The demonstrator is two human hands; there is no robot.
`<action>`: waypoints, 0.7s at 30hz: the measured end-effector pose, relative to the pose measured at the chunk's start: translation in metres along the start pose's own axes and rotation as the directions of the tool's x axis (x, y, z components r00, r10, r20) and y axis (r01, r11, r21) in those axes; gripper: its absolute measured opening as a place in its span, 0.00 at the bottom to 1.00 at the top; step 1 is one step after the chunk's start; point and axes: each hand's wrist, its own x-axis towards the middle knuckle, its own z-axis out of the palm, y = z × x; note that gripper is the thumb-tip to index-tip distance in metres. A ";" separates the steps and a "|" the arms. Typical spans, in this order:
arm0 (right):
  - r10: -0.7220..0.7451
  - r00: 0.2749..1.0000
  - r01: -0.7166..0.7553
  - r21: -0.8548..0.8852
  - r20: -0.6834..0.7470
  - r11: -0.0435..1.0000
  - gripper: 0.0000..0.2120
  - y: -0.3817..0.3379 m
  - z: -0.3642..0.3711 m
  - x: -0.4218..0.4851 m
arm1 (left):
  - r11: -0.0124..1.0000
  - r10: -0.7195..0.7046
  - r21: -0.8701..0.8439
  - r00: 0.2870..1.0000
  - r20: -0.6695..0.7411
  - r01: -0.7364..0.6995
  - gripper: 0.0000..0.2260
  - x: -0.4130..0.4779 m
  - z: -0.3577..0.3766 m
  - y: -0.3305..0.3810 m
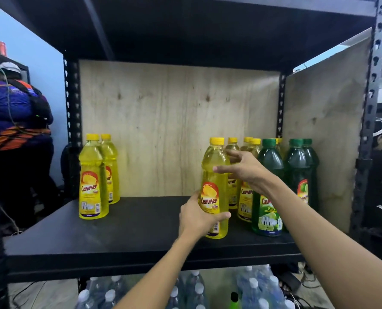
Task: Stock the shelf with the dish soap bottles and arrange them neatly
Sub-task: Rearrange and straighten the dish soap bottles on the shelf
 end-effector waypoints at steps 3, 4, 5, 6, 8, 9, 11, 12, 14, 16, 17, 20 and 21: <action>-0.065 0.996 0.062 -0.051 -0.054 0.997 0.42 -0.008 0.022 0.000 | 0.999 -0.014 0.046 0.988 -0.156 0.022 0.35 -0.007 -0.005 -0.005; -0.085 0.996 0.082 -0.059 -0.040 0.995 0.41 -0.013 0.031 0.003 | 0.998 -0.017 0.055 0.981 -0.194 0.029 0.35 -0.008 -0.012 -0.010; -0.103 0.994 0.102 -0.052 -0.019 0.993 0.40 -0.017 0.041 0.005 | 0.997 -0.016 0.065 0.973 -0.228 0.031 0.35 -0.008 -0.022 -0.016; -0.121 0.993 0.122 -0.026 0.003 0.992 0.39 -0.022 0.053 0.007 | 0.996 -0.009 0.084 0.965 -0.262 0.032 0.34 -0.008 -0.034 -0.022; -0.152 0.987 0.150 0.059 0.047 0.987 0.36 -0.031 0.082 0.012 | 0.990 0.005 0.135 0.943 -0.333 0.043 0.35 -0.008 -0.064 -0.034; -0.164 0.984 0.156 0.102 0.071 0.982 0.34 -0.036 0.099 0.016 | 0.986 0.011 0.157 0.928 -0.372 0.051 0.35 -0.007 -0.082 -0.041; -0.183 0.975 0.159 0.178 0.123 0.971 0.32 -0.046 0.136 0.024 | 0.978 0.026 0.198 0.898 -0.439 0.068 0.36 -0.008 -0.118 -0.054; -0.188 0.972 0.156 0.208 0.141 0.966 0.31 -0.051 0.155 0.027 | 0.972 0.030 0.219 0.888 -0.459 0.080 0.36 -0.008 -0.135 -0.061; -0.204 0.962 0.154 0.258 0.181 0.954 0.29 -0.059 0.193 0.031 | 0.959 0.015 0.253 0.865 -0.501 0.130 0.36 -0.011 -0.169 -0.078; -0.209 0.957 0.148 0.277 0.204 0.950 0.29 -0.066 0.227 0.033 | 0.943 -0.008 0.277 0.846 -0.533 0.184 0.36 -0.013 -0.197 -0.093; -0.208 0.954 0.144 0.280 0.214 0.949 0.31 -0.071 0.243 0.034 | 0.937 -0.016 0.285 0.839 -0.543 0.203 0.34 -0.015 -0.211 -0.099; -0.210 0.952 0.149 0.262 0.224 0.954 0.37 -0.084 0.280 0.039 | 0.946 -0.041 0.245 0.831 -0.555 0.210 0.31 -0.017 -0.244 -0.110; -0.213 0.951 0.154 0.253 0.224 0.955 0.38 -0.088 0.289 0.040 | 0.946 -0.037 0.247 0.829 -0.559 0.209 0.31 -0.018 -0.251 -0.112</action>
